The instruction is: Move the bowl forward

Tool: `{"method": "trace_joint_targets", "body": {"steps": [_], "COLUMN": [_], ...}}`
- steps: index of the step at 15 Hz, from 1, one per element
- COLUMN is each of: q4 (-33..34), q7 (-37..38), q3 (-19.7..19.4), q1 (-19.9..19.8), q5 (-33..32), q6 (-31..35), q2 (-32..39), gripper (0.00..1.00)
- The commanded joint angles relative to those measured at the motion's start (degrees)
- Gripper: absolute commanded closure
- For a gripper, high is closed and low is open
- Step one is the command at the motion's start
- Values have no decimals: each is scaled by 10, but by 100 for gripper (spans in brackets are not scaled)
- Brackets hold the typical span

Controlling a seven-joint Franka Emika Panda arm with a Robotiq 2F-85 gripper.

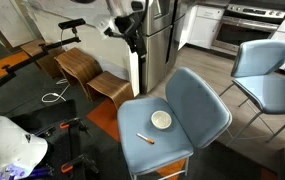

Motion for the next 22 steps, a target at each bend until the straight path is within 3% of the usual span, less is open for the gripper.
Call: {"method": "trace_joint_targets", "body": {"steps": [1, 4, 7, 15, 22], "q4": [9, 25, 56, 188, 277], "q7": [11, 21, 32, -41, -96], "q3": [-21, -32, -40, -1, 31], "q1": [-10, -16, -17, -79, -137], "q5": [46, 55, 57, 183, 214], "q6": [84, 158, 189, 191, 172], "q2": [81, 170, 260, 474, 607], "gripper": [0, 0, 0, 0, 0]}}
